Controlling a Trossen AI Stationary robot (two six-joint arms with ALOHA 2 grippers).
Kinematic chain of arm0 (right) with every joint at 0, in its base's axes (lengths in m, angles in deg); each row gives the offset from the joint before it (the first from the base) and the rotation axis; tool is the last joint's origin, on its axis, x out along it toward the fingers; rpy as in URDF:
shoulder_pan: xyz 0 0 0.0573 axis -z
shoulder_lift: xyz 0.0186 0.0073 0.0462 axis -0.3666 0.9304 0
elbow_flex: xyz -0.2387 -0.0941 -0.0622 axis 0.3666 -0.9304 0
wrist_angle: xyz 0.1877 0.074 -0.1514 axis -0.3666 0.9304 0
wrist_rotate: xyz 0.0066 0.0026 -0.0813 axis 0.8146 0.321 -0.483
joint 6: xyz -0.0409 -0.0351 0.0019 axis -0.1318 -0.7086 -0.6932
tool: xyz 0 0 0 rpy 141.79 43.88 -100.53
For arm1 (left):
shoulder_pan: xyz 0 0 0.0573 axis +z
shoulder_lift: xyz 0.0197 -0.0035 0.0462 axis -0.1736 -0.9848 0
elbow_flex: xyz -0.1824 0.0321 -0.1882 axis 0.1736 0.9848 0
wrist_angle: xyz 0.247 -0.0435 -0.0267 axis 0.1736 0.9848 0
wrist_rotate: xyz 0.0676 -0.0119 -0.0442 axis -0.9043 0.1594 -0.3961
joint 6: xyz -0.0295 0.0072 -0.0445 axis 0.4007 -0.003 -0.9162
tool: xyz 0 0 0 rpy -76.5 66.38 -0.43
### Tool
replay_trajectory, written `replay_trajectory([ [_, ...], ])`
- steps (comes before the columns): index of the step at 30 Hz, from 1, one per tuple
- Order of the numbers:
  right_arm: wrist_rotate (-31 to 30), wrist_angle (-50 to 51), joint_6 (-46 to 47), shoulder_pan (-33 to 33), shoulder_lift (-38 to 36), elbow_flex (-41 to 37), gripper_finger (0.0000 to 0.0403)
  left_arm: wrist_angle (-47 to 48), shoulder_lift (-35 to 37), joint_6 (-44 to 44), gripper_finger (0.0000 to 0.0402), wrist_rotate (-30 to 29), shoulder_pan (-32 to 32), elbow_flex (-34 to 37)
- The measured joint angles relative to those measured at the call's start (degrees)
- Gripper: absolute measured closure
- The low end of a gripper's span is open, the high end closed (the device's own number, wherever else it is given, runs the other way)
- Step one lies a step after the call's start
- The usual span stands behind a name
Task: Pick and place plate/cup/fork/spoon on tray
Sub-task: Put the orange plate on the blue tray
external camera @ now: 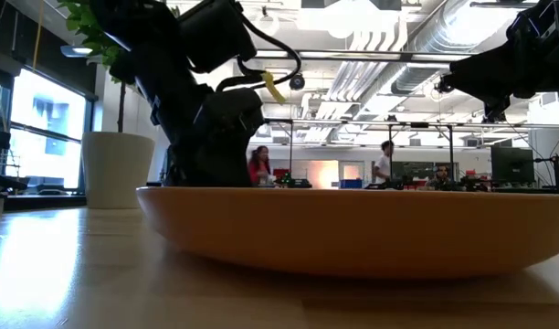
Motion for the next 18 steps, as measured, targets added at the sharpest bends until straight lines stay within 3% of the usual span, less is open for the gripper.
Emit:
replay_trajectory([
  [14, 0.00, 0.00, 0.00, -0.01, 0.01, 0.00, 0.0266, -1.88, -0.14, -0.49, 0.0379, 0.81, -0.02, 0.00],
  [18, 0.00, 0.02, -0.02, -0.02, 0.01, 0.00, 0.0266, -2.59, -0.13, -0.65, 0.0393, 1.38, 0.00, 0.00],
])
